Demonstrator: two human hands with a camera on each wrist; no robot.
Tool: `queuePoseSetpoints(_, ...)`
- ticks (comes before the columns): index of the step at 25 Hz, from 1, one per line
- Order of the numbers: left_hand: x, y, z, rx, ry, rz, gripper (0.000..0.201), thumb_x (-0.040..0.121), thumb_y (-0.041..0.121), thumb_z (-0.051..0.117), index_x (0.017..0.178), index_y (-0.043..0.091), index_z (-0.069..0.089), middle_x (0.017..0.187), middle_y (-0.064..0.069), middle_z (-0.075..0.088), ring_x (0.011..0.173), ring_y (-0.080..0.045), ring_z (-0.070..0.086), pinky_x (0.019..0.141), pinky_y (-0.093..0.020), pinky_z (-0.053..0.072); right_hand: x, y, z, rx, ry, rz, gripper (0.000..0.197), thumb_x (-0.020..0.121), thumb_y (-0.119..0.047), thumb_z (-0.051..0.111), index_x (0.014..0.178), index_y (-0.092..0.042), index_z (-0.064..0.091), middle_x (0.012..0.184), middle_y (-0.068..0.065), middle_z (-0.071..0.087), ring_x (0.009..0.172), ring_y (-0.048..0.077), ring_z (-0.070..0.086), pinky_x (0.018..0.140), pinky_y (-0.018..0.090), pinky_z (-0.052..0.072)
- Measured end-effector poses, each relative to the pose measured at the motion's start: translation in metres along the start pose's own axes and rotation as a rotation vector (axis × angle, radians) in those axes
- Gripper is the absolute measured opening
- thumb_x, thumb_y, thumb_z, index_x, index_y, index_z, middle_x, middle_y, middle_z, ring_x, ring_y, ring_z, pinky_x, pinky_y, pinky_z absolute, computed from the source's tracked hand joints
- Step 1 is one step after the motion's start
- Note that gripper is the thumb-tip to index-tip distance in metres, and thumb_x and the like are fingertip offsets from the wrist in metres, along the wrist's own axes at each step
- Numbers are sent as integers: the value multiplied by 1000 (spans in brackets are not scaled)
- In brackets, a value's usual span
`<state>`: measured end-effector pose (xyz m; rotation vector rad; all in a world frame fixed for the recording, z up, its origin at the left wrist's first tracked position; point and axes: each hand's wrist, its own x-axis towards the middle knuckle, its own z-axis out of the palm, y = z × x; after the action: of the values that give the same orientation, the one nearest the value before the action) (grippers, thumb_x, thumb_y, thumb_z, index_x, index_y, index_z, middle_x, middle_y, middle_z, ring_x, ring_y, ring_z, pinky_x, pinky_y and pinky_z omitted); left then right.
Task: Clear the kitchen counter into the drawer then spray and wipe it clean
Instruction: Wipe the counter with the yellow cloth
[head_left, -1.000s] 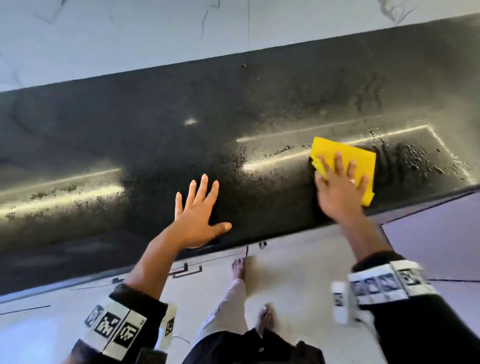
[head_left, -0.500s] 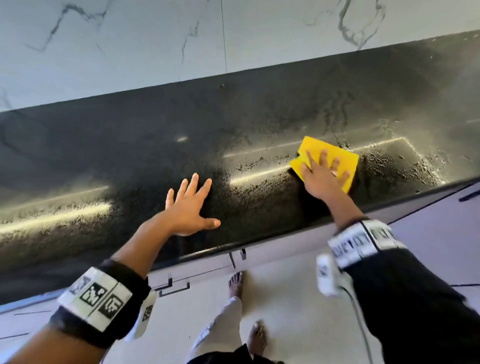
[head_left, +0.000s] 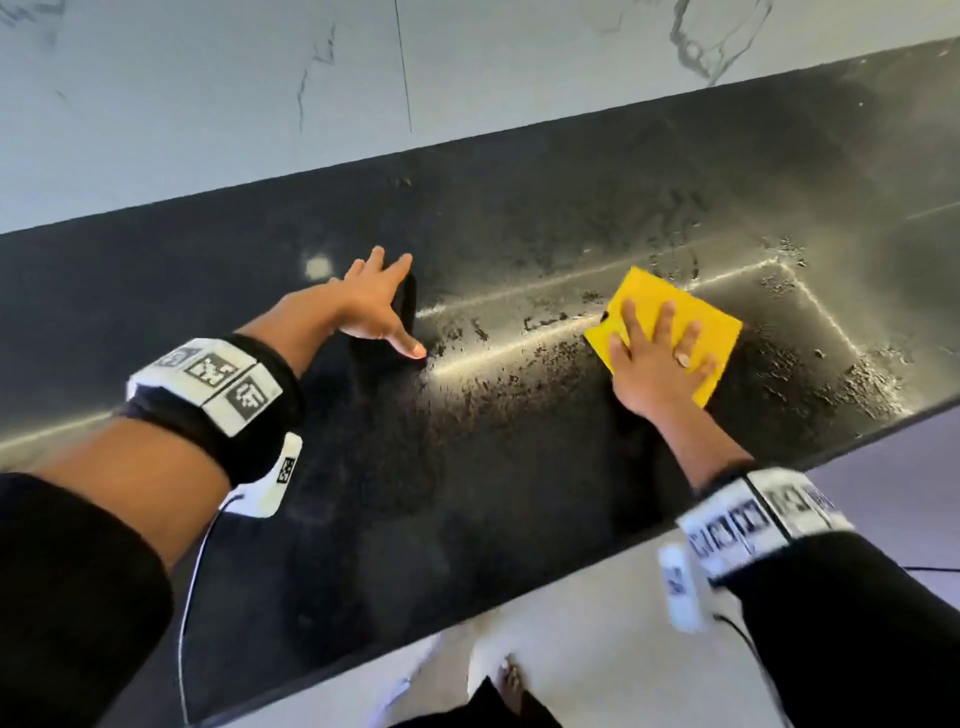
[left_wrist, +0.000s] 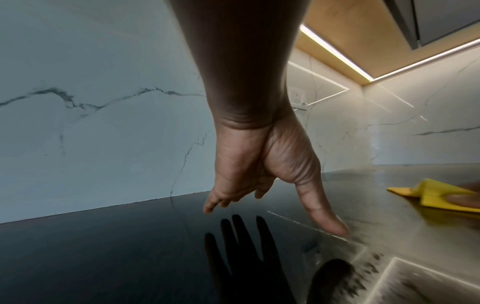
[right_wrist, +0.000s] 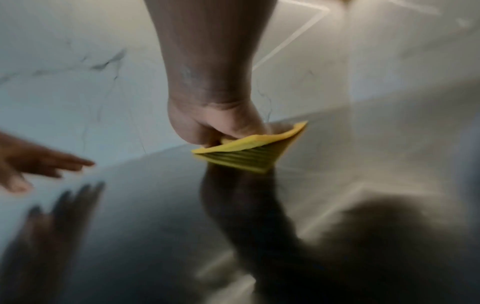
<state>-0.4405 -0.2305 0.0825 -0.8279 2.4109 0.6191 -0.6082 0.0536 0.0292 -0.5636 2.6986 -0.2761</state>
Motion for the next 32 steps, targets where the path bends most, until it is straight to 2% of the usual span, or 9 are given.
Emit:
queuePoseSetpoints(2, 24, 1, -18, -19, -13, 7, 137, 62, 51, 86, 153, 32, -15, 160, -5, -23, 149, -32, -13, 120, -56, 7, 8, -64, 7, -63, -57, -26, 57, 105, -43, 24, 153, -46, -6, 162, 6, -23, 147, 43, -20, 113, 68, -6)
queuePoseSetpoints(6, 54, -5, -54, 5, -35, 17, 139, 61, 48, 87, 153, 33, -16, 161, -5, -21, 148, -35, -13, 118, -58, 7, -62, -97, 46, -347, -231, -854, 55, 105, -45, 26, 152, -49, 0, 162, -1, -24, 147, 34, -26, 116, 57, -16)
queuePoseSetpoints(8, 70, 0, -65, -13, -57, 32, 137, 61, 50, 86, 152, 37, -15, 161, -3, -22, 147, -37, -17, 118, -61, 4, -54, -57, 34, -393, -192, -1032, 50, 103, -52, 22, 152, -51, 9, 164, -10, -13, 151, 24, -17, 119, 47, -15)
queuePoseSetpoints(13, 98, 11, -68, -48, -91, 61, 147, 50, 62, 85, 147, 42, -23, 155, 2, -37, 140, -38, -33, 111, -71, -7, 38, -25, -9, -318, -149, -558, 55, 92, -68, 1, 146, -60, -9, 159, -17, -25, 148, 20, -26, 119, 48, -13)
queuePoseSetpoints(19, 106, 10, -57, -73, -36, 53, 155, 47, 65, 84, 146, 35, -31, 151, 2, -43, 137, -32, -40, 105, -65, -23, 130, -114, -9, -348, -167, -922, 50, 103, -55, 19, 151, -52, 3, 163, -13, -14, 149, 18, -18, 119, 48, -12)
queuePoseSetpoints(25, 110, 18, -60, -66, -114, 17, 156, 48, 67, 83, 141, 35, -38, 146, 5, -49, 132, -33, -45, 103, -64, -25, 226, -137, -42, 88, 128, 176, 61, 101, -41, 33, 157, -35, 8, 164, 13, -9, 147, 45, -13, 115, 66, -8)
queuePoseSetpoints(27, 111, 18, -60, -78, -116, 13, 157, 47, 68, 83, 141, 35, -39, 145, 5, -50, 132, -32, -46, 104, -64, -25, 204, -194, -16, -11, 2, -59, 67, 99, -39, 36, 156, -34, 1, 163, 15, -17, 145, 48, -18, 113, 66, -11)
queuePoseSetpoints(29, 113, 16, -60, -71, -110, 14, 159, 43, 70, 82, 140, 36, -39, 144, 6, -50, 131, -30, -47, 104, -65, -26, 186, -218, -1, -175, -124, -540, 60, 103, -42, 31, 155, -40, 1, 164, 8, -17, 147, 40, -18, 115, 61, -11)
queuePoseSetpoints(32, 112, 14, -56, -86, -106, 20, 159, 42, 71, 82, 140, 38, -39, 145, 7, -50, 129, -28, -49, 104, -65, -26, 228, -169, -33, -189, -167, -938, 54, 100, -51, 26, 153, -39, 21, 165, -1, 3, 151, 24, -3, 120, 45, -4)
